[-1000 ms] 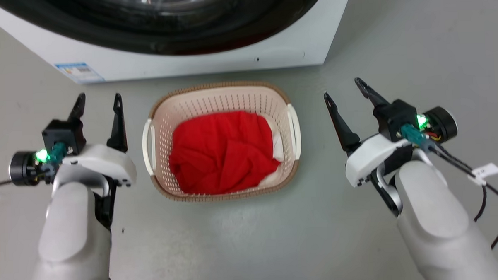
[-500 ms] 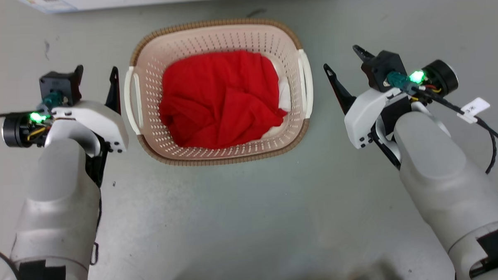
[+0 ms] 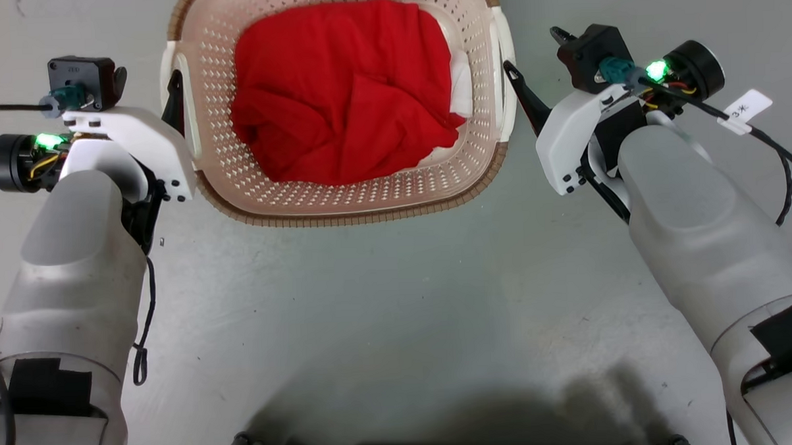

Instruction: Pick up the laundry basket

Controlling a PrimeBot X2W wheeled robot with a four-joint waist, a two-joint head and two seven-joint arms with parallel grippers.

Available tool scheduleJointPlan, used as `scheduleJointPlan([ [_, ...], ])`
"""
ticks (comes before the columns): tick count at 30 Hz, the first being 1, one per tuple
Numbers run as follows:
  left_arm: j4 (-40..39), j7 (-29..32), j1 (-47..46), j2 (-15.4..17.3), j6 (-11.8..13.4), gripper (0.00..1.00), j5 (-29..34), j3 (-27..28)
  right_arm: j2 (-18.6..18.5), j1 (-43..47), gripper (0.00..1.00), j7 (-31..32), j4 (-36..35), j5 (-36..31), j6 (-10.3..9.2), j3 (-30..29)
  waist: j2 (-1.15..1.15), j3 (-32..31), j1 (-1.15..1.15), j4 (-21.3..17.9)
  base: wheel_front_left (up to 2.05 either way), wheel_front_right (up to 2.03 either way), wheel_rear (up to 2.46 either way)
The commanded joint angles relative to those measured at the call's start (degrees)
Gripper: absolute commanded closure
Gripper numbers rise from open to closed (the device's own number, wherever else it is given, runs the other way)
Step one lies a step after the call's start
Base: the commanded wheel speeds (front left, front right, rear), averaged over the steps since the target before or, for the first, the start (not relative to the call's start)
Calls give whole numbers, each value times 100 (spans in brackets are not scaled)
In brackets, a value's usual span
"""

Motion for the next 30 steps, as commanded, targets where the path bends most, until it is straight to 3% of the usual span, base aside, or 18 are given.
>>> scheduleJointPlan([
  [1, 51, 57, -123, 14, -5, 0, -127, -122, 28, -163, 0, 6, 108, 66, -4, 66, 0, 154, -1, 22, 0, 0, 0],
  [21, 186, 451, -509, -42, -6, 0, -979, -1278, 31, -601, 0, 344, 513, 381, -6, 388, 0, 711, -1, 208, 0, 0, 0],
  [22, 197, 484, -509, -62, -6, 0, -1012, -1329, 32, -592, 45, 345, 517, 393, -6, 396, 0, 717, -1, 210, 0, 0, 0],
  [23, 199, 474, -540, -39, -6, 34, -1019, -1371, 32, -606, 81, 315, 521, 395, -6, 388, 0, 723, -1, 211, 0, 0, 0],
  [24, 208, 463, -566, -31, -6, 100, -1052, -1409, 31, -619, 100, 303, 523, 390, -6, 384, 0, 726, -1, 210, 0, 0, 0],
  [30, 255, 614, -593, -16, 2, 100, -1175, -1627, -1, -555, 100, 313, 541, 389, 7, 468, 0, 683, -1, 206, 0, 0, 0],
])
